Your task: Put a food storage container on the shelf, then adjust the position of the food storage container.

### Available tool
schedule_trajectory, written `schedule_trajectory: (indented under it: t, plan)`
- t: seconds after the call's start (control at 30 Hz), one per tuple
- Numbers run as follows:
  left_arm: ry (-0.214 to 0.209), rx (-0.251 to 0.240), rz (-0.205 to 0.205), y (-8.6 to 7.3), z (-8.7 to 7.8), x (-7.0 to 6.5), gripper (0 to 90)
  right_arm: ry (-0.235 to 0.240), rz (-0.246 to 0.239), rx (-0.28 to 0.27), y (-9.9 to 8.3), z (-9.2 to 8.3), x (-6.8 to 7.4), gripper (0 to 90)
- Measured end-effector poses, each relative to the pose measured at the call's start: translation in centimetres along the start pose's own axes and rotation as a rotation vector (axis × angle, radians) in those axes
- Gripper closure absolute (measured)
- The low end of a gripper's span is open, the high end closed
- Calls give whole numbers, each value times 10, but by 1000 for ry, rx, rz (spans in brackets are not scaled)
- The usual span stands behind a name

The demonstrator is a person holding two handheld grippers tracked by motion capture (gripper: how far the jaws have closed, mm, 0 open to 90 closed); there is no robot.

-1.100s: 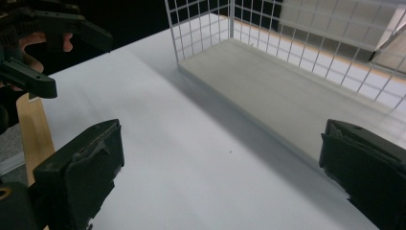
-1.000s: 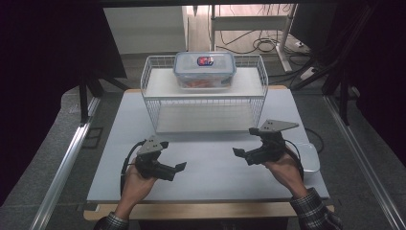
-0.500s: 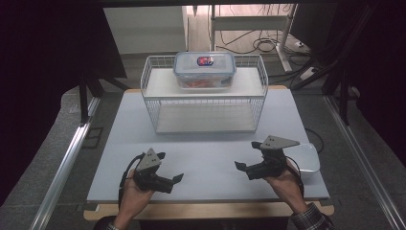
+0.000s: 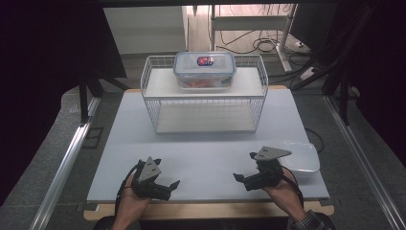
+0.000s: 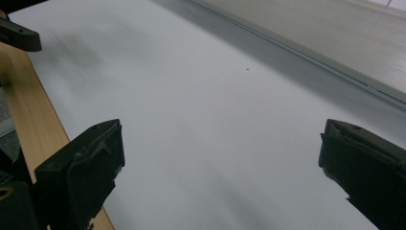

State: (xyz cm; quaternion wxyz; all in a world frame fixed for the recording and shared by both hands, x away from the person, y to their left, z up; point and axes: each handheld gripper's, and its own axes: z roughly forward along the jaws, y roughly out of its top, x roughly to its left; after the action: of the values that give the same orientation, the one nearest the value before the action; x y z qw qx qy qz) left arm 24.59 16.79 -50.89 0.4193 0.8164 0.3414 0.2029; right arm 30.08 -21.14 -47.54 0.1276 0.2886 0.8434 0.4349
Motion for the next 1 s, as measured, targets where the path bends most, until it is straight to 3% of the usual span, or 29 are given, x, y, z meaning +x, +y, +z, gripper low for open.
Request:
schedule_trajectory:
  t: [0.3,0.43,0.63,0.73,0.83,0.9,0.93,0.97,1.0]
  plan:
    - [2,-4,-16,0,-1,2,18,-32,18,10,0,-2,-1,4]
    - [0,3,-18,0,0,2,18,-43,51,17,0,-4,-5,0]
    - [4,0,-28,-1,0,3,19,-54,81,-6,2,-15,-13,0]
    - [5,-6,-29,-1,-1,3,19,-84,88,2,2,-21,-19,3]
    - [7,-8,-28,0,-1,3,21,-117,104,13,0,-27,-27,73]
    - [7,-6,-28,-1,-1,3,21,-161,125,19,-3,-34,-37,235]
    - [6,-5,-29,-1,-1,3,21,-161,125,19,-3,-34,-37,235]
    - [6,-3,-28,-1,-1,3,21,-168,124,25,-5,-41,-43,363]
    - [6,-3,-28,-1,-1,3,21,-179,120,29,-6,-44,-46,429]
